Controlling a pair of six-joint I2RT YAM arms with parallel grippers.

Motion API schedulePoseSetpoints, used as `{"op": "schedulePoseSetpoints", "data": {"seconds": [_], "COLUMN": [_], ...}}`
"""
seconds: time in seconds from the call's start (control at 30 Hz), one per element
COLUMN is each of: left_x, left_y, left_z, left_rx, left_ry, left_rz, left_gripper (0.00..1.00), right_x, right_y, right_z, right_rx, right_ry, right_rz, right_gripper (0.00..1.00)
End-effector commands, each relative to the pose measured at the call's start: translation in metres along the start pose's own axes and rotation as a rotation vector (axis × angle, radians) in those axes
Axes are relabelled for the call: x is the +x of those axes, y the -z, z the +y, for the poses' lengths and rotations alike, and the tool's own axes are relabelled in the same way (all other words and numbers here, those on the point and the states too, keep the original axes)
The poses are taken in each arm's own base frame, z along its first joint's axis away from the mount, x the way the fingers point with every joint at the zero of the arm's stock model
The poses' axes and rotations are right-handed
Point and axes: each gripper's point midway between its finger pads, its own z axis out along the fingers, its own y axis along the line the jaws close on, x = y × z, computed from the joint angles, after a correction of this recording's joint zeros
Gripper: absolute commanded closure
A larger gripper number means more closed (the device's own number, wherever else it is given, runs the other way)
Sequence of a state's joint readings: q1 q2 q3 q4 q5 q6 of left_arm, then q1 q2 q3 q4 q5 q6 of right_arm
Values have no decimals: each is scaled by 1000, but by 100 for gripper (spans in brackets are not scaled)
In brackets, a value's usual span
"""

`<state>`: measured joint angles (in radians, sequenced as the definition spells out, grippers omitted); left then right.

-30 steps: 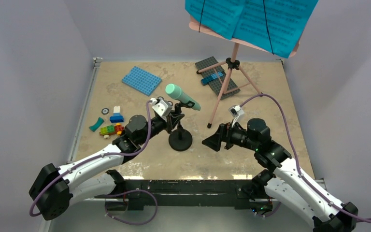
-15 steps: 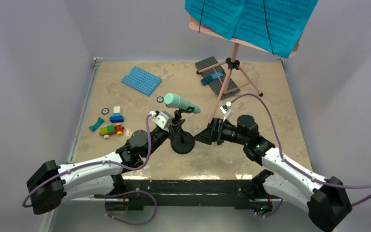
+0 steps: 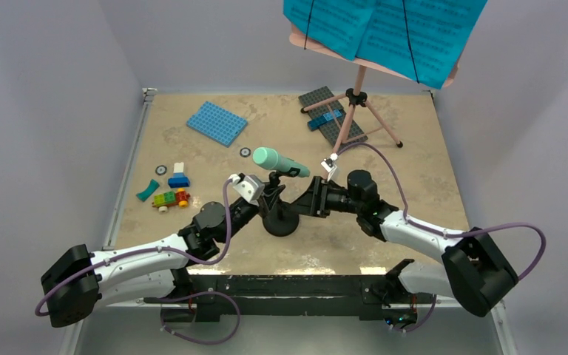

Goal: Pack up the instrument practice props

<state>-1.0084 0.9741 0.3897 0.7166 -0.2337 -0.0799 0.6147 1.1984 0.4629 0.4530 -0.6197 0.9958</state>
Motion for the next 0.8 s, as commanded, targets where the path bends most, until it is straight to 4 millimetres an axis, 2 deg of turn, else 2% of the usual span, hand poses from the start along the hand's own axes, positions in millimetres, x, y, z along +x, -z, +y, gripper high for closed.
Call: {"op": "schedulePoseSetpoints", "data": {"seconds": [0.0, 0.33, 0.67, 0.77], "left_x": [-22, -17, -7, -6], "left_y": [0, -2, -5, -6], "left_z": [-16, -9, -2, -1], "left_rx": [79, 36, -18, -31], "left_ry": [8, 5, 27, 32], "left_rz": [-75, -33, 34, 49], "left_gripper": [100, 100, 100, 100], "right_x": [-16, -18, -18, -15], "right_y": [-10, -25, -34, -36], "right_z": [24, 25, 30, 30], "right_rx": [-92, -116, -150, -156], "right_ry": [49, 18, -3, -8], "right_rz": [-14, -2, -5, 3], "right_gripper": [34, 45, 62, 63]}}
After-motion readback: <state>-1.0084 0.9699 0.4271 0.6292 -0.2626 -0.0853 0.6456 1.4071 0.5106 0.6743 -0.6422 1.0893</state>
